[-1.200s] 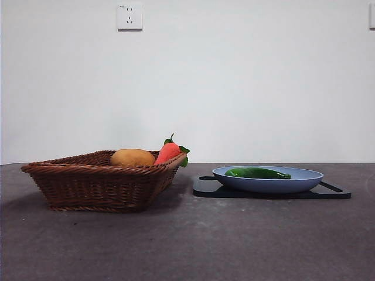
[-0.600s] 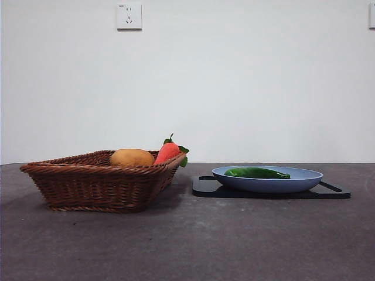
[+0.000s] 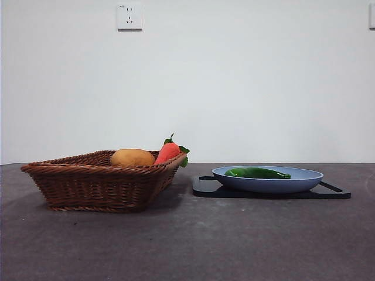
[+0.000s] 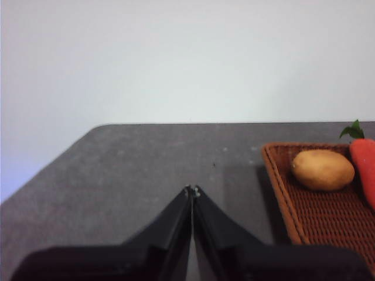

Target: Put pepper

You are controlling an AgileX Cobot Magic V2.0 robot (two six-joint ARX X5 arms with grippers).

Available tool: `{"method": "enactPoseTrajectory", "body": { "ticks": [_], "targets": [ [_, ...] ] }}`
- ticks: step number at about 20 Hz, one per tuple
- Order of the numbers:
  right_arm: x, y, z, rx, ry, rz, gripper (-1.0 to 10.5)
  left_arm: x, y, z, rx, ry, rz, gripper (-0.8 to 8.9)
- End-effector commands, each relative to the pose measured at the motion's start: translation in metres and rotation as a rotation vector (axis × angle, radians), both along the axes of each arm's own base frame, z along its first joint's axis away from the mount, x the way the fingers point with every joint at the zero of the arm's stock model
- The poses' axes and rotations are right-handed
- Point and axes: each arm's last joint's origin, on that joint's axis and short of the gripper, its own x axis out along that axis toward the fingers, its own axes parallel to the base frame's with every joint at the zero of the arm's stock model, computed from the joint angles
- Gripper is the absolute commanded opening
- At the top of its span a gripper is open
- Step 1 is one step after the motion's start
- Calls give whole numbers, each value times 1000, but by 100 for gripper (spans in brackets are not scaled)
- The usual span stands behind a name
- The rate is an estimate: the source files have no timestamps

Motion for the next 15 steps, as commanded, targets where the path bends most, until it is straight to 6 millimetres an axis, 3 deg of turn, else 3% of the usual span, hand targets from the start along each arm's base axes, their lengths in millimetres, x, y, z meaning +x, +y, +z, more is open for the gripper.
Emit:
{"method": "enactPoseTrajectory", "body": {
  "ticks": [1,7,15],
  "targets": [
    [-1,0,3,-1,3,-2,11,-1,0,-5,-23,30,0,8],
    [-1,0,3,-1,3,-2,11,-4,-2,-23,-54,205,-58,8],
    [-1,0,3,-1,3,-2,11,-4,-5,-22,-66,199,-175,8]
  ]
}}
